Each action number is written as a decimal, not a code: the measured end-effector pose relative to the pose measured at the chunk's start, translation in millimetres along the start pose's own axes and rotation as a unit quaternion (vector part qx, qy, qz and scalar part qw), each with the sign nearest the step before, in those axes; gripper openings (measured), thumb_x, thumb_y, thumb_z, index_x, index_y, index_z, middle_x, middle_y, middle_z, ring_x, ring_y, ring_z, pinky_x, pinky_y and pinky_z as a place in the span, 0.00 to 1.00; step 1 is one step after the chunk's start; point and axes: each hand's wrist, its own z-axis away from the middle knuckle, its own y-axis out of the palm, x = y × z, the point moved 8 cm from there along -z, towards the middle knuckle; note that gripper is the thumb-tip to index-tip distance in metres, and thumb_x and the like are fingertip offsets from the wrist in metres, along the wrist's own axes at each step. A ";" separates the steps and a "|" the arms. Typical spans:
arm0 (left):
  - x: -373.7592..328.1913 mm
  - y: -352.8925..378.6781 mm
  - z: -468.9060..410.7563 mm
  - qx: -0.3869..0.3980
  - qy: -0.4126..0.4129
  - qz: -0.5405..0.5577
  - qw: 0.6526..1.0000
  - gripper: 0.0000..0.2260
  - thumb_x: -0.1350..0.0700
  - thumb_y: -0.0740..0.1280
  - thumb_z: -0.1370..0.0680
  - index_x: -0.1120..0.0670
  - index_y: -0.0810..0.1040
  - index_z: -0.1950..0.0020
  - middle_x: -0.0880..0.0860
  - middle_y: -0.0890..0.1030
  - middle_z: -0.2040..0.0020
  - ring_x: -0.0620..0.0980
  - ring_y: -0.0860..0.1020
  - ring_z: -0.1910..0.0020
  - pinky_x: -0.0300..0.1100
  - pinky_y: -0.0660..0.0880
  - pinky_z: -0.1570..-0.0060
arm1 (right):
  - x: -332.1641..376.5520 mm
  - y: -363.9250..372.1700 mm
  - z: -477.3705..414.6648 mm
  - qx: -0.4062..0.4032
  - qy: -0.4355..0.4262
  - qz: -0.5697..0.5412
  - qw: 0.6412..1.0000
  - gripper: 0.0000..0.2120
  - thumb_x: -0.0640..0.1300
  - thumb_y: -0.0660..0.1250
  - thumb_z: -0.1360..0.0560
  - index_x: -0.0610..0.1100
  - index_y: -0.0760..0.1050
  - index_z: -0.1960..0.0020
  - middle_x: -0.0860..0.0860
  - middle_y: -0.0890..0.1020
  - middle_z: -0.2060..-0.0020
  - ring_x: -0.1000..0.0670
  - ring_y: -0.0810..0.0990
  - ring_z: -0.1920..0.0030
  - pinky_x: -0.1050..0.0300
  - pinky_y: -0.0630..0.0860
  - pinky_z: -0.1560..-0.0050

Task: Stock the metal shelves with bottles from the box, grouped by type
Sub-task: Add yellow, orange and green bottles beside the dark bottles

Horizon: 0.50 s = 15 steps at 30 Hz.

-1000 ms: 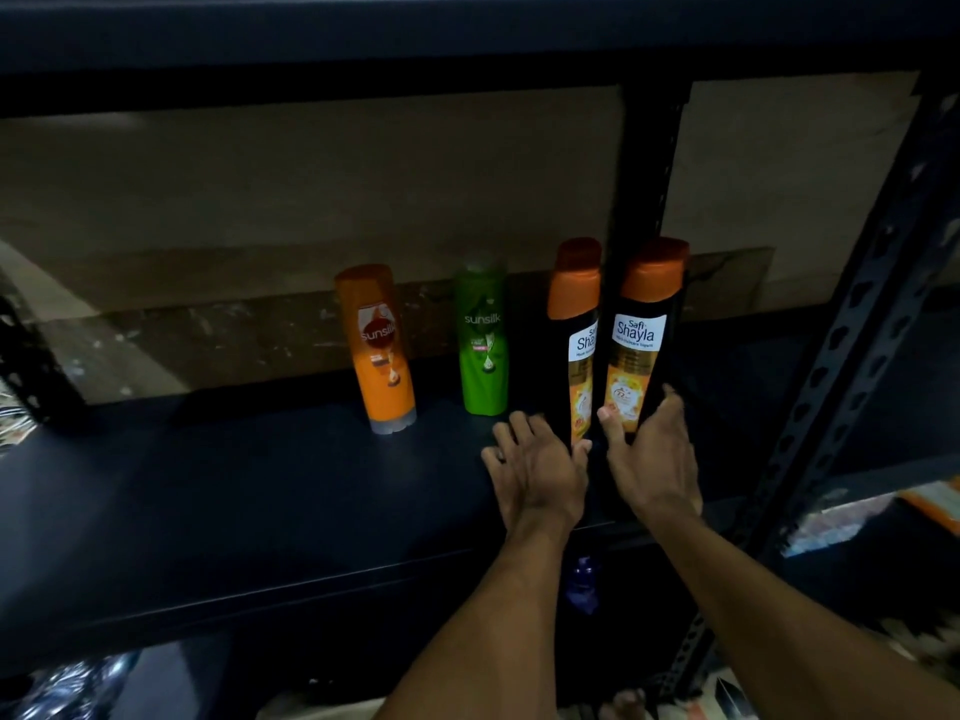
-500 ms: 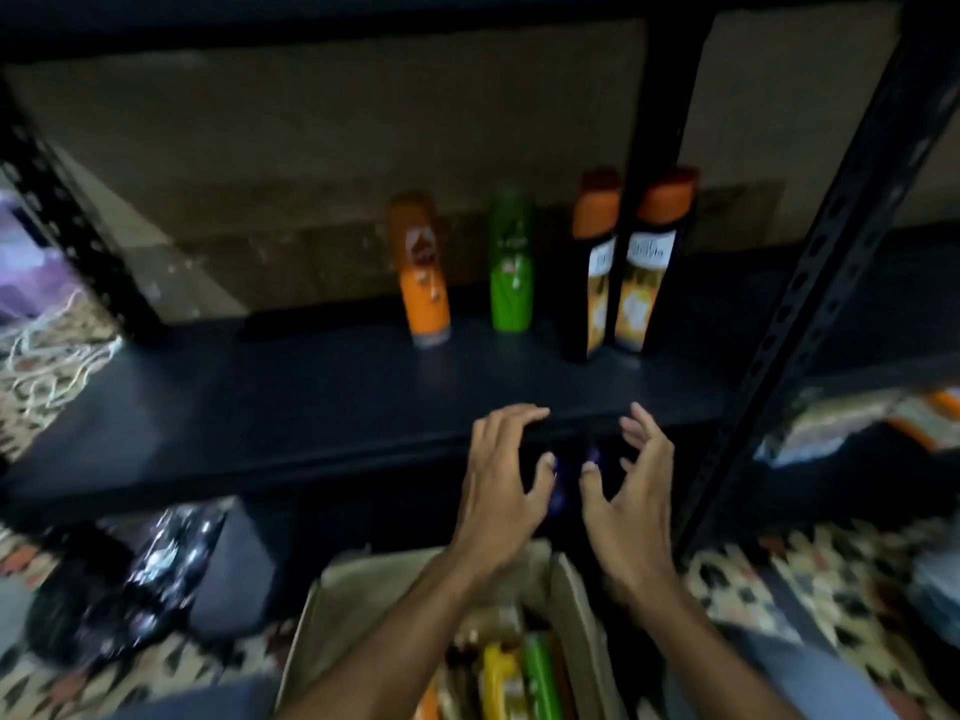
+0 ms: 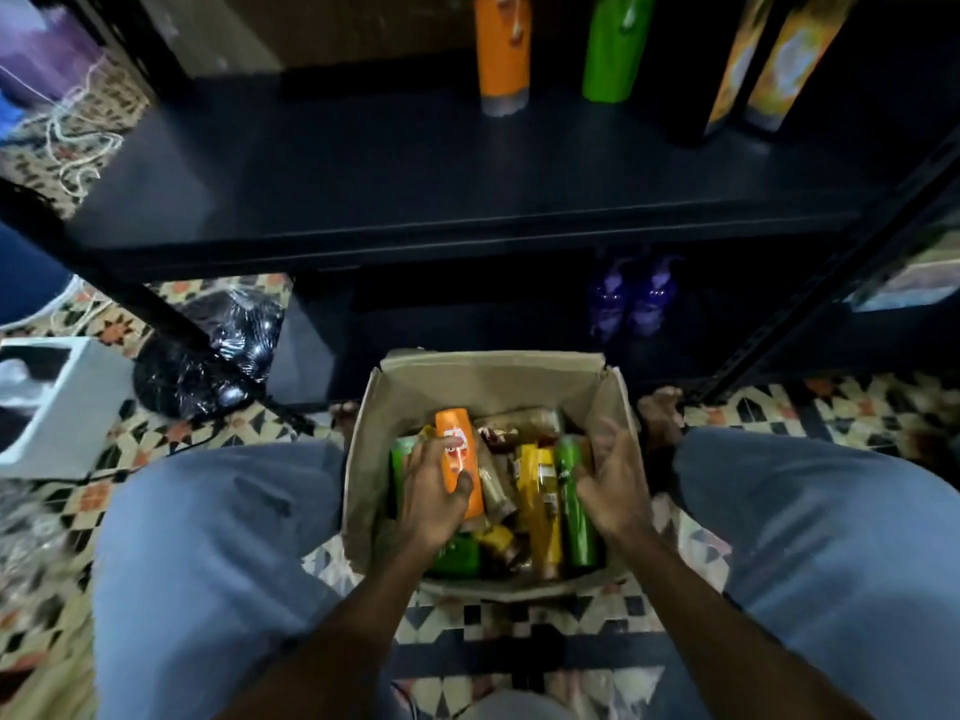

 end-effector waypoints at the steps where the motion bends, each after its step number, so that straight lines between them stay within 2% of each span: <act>1: 11.5 9.2 -2.7 0.015 -0.021 0.001 1.000 0.18 0.54 0.68 0.25 0.51 0.77 0.35 0.57 0.77 0.35 0.59 0.74 0.35 0.58 0.73 0.36 | -10.8 7.8 -3.2 0.021 0.023 0.007 0.999 0.33 0.37 0.71 0.25 0.46 0.60 0.24 0.54 0.72 0.41 0.53 0.73 0.44 0.60 0.68 0.51; 2: 19.2 17.1 -5.4 0.027 -0.036 0.000 0.999 0.17 0.55 0.70 0.24 0.50 0.76 0.35 0.57 0.76 0.33 0.59 0.73 0.33 0.57 0.73 0.35 | -19.8 14.4 -6.2 0.038 0.041 0.009 0.998 0.34 0.38 0.71 0.25 0.47 0.59 0.25 0.54 0.72 0.40 0.52 0.73 0.44 0.59 0.70 0.52; 4: 26.6 33.4 -11.0 0.041 -0.050 -0.007 0.998 0.18 0.58 0.71 0.23 0.50 0.75 0.33 0.57 0.74 0.31 0.59 0.72 0.32 0.56 0.73 0.34 | -38.7 27.4 -13.2 0.060 0.077 0.015 0.995 0.35 0.40 0.72 0.26 0.49 0.58 0.25 0.49 0.75 0.37 0.47 0.77 0.42 0.52 0.76 0.46; 7: 34.8 66.6 -16.4 0.080 -0.080 -0.003 0.994 0.20 0.57 0.72 0.23 0.48 0.74 0.32 0.55 0.73 0.30 0.56 0.73 0.33 0.56 0.75 0.36 | -65.7 46.5 -23.0 0.092 0.134 0.030 0.986 0.37 0.40 0.71 0.25 0.47 0.55 0.22 0.43 0.77 0.36 0.41 0.78 0.38 0.44 0.75 0.37; 10: 50.7 105.2 -18.1 0.127 -0.126 0.017 0.984 0.21 0.57 0.73 0.23 0.50 0.74 0.32 0.55 0.76 0.32 0.55 0.76 0.35 0.53 0.76 0.37 | -86.4 62.4 -26.5 0.124 0.185 0.034 0.974 0.33 0.40 0.67 0.21 0.46 0.56 0.21 0.42 0.76 0.35 0.40 0.76 0.35 0.46 0.72 0.36; 13: 67.8 152.8 -8.9 0.199 -0.189 0.032 0.961 0.19 0.60 0.70 0.20 0.58 0.74 0.29 0.57 0.77 0.32 0.56 0.77 0.34 0.50 0.74 0.34 | -110.8 73.6 -35.6 0.137 0.227 0.041 0.963 0.27 0.42 0.65 0.19 0.43 0.60 0.23 0.41 0.73 0.32 0.39 0.72 0.32 0.49 0.69 0.34; 15: 77.7 173.0 -1.0 0.206 -0.231 0.067 0.949 0.19 0.58 0.70 0.20 0.55 0.73 0.29 0.54 0.78 0.33 0.54 0.77 0.34 0.52 0.75 0.34 | -125.8 79.4 -41.5 0.133 0.264 0.025 0.955 0.25 0.41 0.65 0.19 0.41 0.62 0.24 0.40 0.73 0.32 0.39 0.72 0.32 0.50 0.68 0.33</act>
